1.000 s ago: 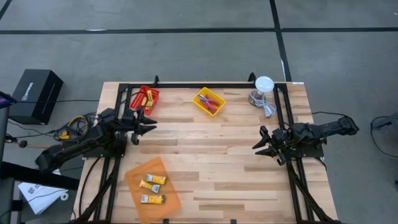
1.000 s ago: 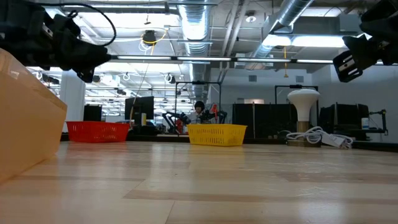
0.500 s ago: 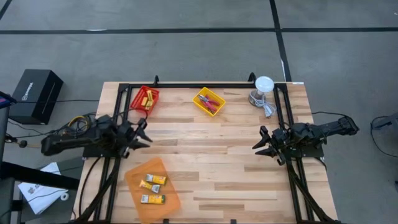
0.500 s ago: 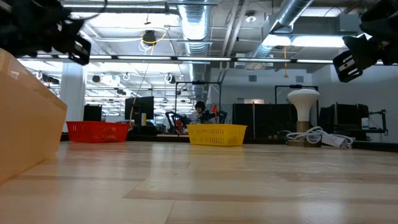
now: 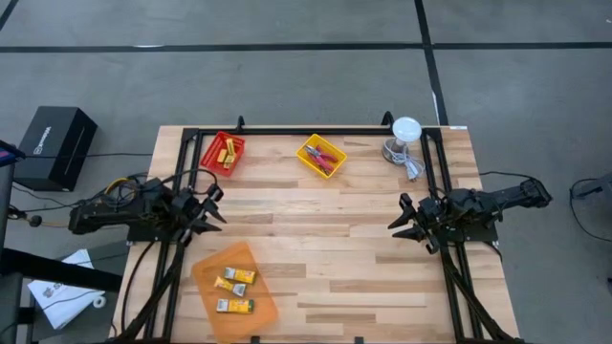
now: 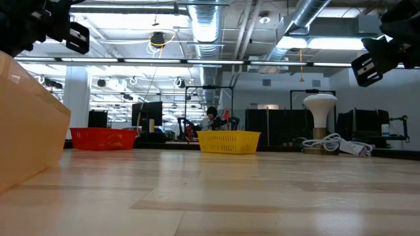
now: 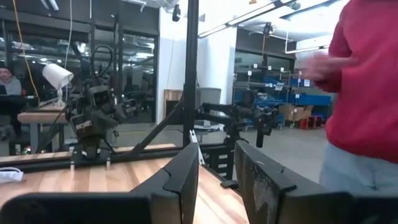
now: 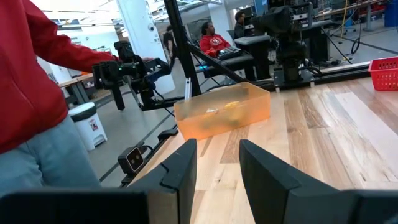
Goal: Pick & Place School Supplies
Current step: Return to Home Position
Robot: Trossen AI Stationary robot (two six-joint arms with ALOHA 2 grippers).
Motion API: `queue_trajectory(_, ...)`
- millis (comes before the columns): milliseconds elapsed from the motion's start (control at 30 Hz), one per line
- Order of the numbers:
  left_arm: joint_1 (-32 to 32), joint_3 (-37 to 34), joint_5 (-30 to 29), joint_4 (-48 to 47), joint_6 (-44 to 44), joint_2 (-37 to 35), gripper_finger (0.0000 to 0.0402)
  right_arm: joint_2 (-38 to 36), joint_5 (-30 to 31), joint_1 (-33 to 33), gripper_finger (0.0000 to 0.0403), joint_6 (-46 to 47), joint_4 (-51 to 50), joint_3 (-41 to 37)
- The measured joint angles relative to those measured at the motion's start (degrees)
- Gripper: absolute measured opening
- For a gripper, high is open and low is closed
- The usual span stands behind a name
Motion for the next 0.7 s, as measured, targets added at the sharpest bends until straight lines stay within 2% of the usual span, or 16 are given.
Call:
queue_trajectory(500, -0.13, 0.00, 0.02, 0.05, 0.01, -0.02, 0.0099, 0.00, 0.00, 0.00, 0.0113, 0.00, 0.00, 0.00)
queue_trajectory(700, -3.70, 0.00, 0.04, 0.49, 0.00, -0.02, 0.0099, 0.00, 0.01, 0.00, 0.0113, 0.00, 0.00, -0.02)
